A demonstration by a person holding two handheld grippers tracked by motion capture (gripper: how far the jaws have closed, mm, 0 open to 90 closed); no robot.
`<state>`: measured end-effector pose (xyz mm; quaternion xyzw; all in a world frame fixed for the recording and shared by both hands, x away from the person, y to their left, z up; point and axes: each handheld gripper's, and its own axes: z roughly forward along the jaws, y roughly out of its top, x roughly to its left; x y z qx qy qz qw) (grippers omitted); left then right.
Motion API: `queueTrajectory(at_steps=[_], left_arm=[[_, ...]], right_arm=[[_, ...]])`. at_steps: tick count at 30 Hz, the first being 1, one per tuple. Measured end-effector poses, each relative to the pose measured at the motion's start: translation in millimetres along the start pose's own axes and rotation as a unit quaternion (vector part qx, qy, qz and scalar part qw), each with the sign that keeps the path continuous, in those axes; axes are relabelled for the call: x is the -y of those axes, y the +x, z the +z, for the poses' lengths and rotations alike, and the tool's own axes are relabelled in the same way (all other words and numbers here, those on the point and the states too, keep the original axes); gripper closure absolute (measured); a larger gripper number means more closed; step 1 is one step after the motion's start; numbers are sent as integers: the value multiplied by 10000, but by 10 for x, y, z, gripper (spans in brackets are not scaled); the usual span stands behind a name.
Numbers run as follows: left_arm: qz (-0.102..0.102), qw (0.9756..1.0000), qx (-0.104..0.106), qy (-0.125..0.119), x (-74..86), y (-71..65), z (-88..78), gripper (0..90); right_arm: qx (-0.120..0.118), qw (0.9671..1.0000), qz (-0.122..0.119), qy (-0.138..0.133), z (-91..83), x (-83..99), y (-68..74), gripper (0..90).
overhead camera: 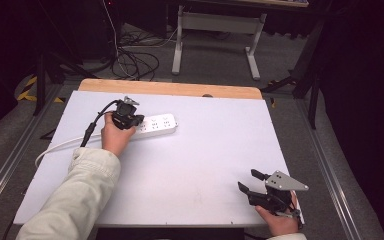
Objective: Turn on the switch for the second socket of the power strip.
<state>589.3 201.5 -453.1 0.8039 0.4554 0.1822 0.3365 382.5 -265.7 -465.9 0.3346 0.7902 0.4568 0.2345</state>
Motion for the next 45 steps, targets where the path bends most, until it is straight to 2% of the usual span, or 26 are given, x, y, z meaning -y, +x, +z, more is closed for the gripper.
queueTrajectory(at_steps=[8, 13, 14, 16, 20, 23, 26, 29, 31, 33, 41, 45], left_arm=[[92, 9999, -76, -85, 9, -24, 26, 897], [194, 9997, -165, -61, 4, -61, 30, 898], [272, 9993, -243, -42, -1, -65, 28, 897], [213, 9995, -218, -14, 0, -71, 29, 898], [240, 9994, -262, 3, -4, -83, 34, 898], [333, 9989, -319, 3, 3, -100, 42, 898], [306, 9990, -325, 17, 2, -104, 43, 898], [381, 9983, -430, 24, 1, -126, 49, 898], [363, 9984, -424, 29, 0, -127, 51, 898], [223, 9991, -350, 19, 4, -108, 50, 898], [218, 9991, -349, 53, 2, -112, 54, 899], [101, 9996, -243, 47, 0, -75, 51, 899]], right_arm=[[-16, 10000, 2, 10, 1, 3, 0, 353], [-17, 10000, 6, 16, -4, 6, -1, 353], [-28, 10000, 5, 2, -3, 7, -4, 353], [-26, 10000, 19, 0, -6, 8, -4, 353], [-38, 10000, 20, 6, -6, 8, -1, 353], [-46, 10000, 15, 3, -3, 8, -2, 353], [-38, 10000, 30, -3, -8, 9, -2, 353], [-40, 10000, 37, -19, -14, 11, -2, 353], [-51, 10000, 32, -28, -17, 11, -1, 352], [-53, 10000, 44, -23, -19, 12, 1, 352], [-80, 10000, 32, -19, -14, 9, 8, 352], [-88, 10000, 35, -22, -16, 10, 10, 352]])
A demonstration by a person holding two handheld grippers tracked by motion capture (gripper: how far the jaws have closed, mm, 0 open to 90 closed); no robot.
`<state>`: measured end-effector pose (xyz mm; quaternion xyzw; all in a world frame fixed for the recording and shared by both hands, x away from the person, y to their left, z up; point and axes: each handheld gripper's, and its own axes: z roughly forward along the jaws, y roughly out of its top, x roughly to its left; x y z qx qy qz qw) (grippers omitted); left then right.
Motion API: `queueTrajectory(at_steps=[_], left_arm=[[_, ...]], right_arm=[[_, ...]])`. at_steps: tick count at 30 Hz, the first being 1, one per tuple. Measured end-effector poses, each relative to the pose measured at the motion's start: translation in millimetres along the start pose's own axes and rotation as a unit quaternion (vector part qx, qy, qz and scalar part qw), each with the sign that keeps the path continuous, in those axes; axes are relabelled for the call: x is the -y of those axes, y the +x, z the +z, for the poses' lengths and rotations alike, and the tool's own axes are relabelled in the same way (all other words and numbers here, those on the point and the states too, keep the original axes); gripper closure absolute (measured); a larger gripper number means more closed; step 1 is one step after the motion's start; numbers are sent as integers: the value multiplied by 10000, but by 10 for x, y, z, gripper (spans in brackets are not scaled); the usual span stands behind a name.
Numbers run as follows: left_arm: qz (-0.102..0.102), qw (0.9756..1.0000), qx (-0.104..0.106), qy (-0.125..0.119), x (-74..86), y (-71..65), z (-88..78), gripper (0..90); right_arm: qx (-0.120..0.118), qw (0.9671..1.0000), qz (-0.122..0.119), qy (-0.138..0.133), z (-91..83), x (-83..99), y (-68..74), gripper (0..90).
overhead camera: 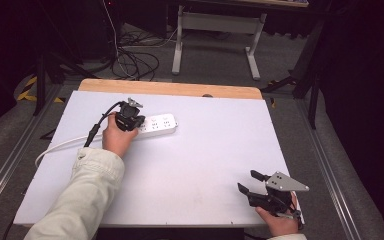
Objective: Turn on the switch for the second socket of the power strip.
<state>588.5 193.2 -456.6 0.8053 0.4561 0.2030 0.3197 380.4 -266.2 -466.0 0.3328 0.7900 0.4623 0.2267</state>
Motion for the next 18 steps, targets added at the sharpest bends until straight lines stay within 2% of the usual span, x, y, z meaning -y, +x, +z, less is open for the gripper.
queueTrajectory(at_steps=[7, 12, 18], left_arm=[[-5, 10000, -48, 55, -13, -15, 3, 900], [-101, 9999, 53, 111, -24, 1, 0, 900], [-85, 9999, 24, 125, -29, -3, 0, 900]], right_arm=[[-8, 10000, -4, 0, 2, 1, -1, 353], [-19, 10000, -4, 2, 2, 0, 4, 352], [-26, 10000, -17, -4, 0, 1, 2, 352]])
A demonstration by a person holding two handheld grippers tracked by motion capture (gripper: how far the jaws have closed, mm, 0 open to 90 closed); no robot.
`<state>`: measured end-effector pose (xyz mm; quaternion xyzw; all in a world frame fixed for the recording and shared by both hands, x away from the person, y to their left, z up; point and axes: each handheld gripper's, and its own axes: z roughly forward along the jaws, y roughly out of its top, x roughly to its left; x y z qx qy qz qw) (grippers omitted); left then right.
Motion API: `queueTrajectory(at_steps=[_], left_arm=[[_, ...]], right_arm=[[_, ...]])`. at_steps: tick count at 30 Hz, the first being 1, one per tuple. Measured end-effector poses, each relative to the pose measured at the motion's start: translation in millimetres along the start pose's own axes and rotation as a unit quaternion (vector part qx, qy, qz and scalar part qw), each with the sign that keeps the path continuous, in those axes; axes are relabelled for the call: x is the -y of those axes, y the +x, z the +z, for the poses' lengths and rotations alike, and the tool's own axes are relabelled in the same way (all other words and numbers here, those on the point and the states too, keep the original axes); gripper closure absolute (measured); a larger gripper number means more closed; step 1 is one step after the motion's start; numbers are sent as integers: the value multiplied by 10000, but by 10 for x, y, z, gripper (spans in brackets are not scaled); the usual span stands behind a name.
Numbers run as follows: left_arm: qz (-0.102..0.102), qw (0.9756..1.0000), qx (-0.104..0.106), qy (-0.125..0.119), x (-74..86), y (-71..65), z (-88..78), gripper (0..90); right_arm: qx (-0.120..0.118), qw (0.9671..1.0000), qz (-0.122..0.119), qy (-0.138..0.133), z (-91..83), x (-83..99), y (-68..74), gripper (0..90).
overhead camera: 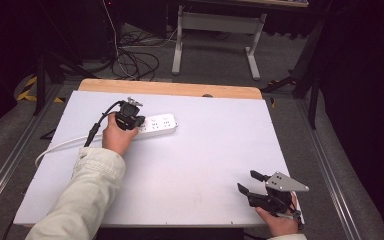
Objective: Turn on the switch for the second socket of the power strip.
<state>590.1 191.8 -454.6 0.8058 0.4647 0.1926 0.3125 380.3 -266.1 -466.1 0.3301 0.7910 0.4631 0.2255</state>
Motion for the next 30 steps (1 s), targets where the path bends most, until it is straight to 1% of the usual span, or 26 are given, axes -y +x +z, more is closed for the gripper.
queueTrajectory(at_steps=[3, 5, 9, 15, 19, 23, 24, 26, 27, 28, 29, 30], left_arm=[[-72, 10000, 25, 1, 3, 3, -1, 900], [-26, 10000, -25, 3, -1, -7, 1, 900], [-40, 10000, -56, 5, 0, -23, 4, 900], [30, 9998, -176, -5, -2, -43, 17, 900], [-45, 9999, -92, -28, 5, -22, 17, 900], [-41, 9999, -130, 25, -11, -32, 13, 900], [-47, 9999, -100, 46, -18, -29, 13, 900], [-128, 9999, -56, 95, -29, -7, 6, 900], [-232, 9997, 32, 70, -35, 6, -6, 899], [-257, 9996, 76, 102, -37, 27, -9, 899], [-368, 9991, 145, 121, -34, 39, -18, 899], [-408, 9990, 176, 98, -36, 52, -38, 898]], right_arm=[[-4, 10000, 8, 13, 2, 0, 2, 353], [0, 10000, 6, 7, 2, 0, 2, 352], [-3, 10000, 6, 3, -2, 0, 3, 352], [-1, 10000, 8, -7, -10, 3, 2, 352], [-11, 10000, -13, -15, -7, 2, 5, 352], [-10, 10000, -10, -7, -6, 3, 0, 352], [-5, 10000, -3, -5, -9, 3, 1, 353], [5, 10000, 5, -17, -9, 4, -3, 352], [10, 10000, 12, -13, -6, 3, -6, 352], [13, 10000, 15, -10, -4, 2, -7, 352], [10, 10000, 14, -12, -3, 0, -6, 352], [7, 10000, 13, -11, -1, -2, -4, 352]])
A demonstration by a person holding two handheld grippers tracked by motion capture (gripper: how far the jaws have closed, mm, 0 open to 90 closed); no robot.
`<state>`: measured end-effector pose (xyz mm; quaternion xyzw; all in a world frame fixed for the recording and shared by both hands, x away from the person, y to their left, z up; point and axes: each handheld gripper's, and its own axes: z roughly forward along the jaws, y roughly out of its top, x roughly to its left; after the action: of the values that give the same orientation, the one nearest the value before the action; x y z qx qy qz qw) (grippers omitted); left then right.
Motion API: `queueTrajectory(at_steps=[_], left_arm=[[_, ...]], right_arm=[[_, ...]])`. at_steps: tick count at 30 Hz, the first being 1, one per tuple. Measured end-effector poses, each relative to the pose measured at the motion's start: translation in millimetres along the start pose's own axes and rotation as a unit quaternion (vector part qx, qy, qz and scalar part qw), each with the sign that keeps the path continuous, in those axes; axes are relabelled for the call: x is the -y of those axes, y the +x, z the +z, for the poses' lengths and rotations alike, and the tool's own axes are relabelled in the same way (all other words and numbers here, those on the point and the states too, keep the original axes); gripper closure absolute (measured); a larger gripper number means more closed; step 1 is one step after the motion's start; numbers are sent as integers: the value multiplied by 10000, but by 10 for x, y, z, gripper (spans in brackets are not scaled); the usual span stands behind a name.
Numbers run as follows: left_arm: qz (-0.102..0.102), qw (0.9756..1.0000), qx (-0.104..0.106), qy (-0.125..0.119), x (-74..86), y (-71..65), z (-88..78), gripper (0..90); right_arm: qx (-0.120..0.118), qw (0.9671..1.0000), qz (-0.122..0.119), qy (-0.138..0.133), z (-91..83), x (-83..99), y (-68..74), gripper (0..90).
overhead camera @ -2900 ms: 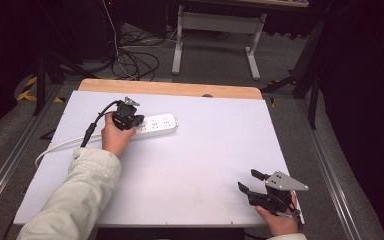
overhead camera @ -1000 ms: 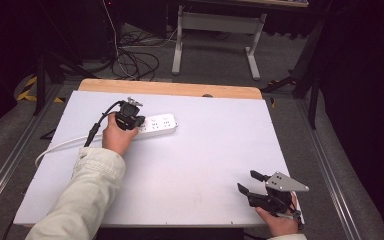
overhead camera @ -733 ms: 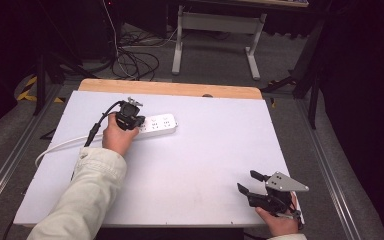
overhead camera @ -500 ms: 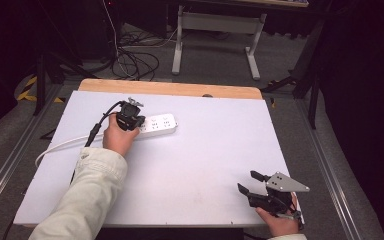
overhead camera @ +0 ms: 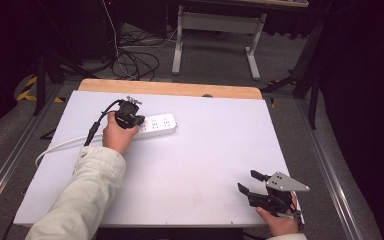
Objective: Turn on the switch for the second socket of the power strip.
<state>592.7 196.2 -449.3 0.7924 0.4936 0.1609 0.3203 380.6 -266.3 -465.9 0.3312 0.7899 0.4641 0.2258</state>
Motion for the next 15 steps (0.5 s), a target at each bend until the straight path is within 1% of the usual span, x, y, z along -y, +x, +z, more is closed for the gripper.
queueTrajectory(at_steps=[2, 3, 4, 5, 10, 11, 12, 14, 15], left_arm=[[13, 10000, -5, 66, 2, -7, -22, 897], [51, 10000, 2, 69, 4, -10, -33, 894], [92, 10000, -2, 29, 2, -23, -43, 858], [134, 9999, 3, -11, -3, -37, -63, 853], [110, 9995, 162, -231, -49, -85, -213, 858], [115, 9994, 155, -273, -56, -98, -244, 855], [172, 9993, 160, -292, -64, -107, -276, 851], [177, 9992, 156, -335, -67, -120, -302, 835], [265, 9990, 130, -336, -67, -141, -343, 823]], right_arm=[[-3, 10000, -9, 8, 5, -1, -1, 352], [-4, 10000, 0, 12, 8, -2, -3, 352], [-5, 10000, 5, 7, 10, -3, -5, 352], [-6, 10000, 6, 2, 12, -6, -7, 353], [-38, 10000, -30, -8, 36, -21, -11, 352], [-45, 10000, -24, -12, 41, -25, -12, 352], [-54, 10000, -34, -15, 48, -29, -16, 352], [-74, 10000, -40, -8, 64, -38, -19, 352], [-93, 9999, -48, -13, 74, -43, -21, 352]])
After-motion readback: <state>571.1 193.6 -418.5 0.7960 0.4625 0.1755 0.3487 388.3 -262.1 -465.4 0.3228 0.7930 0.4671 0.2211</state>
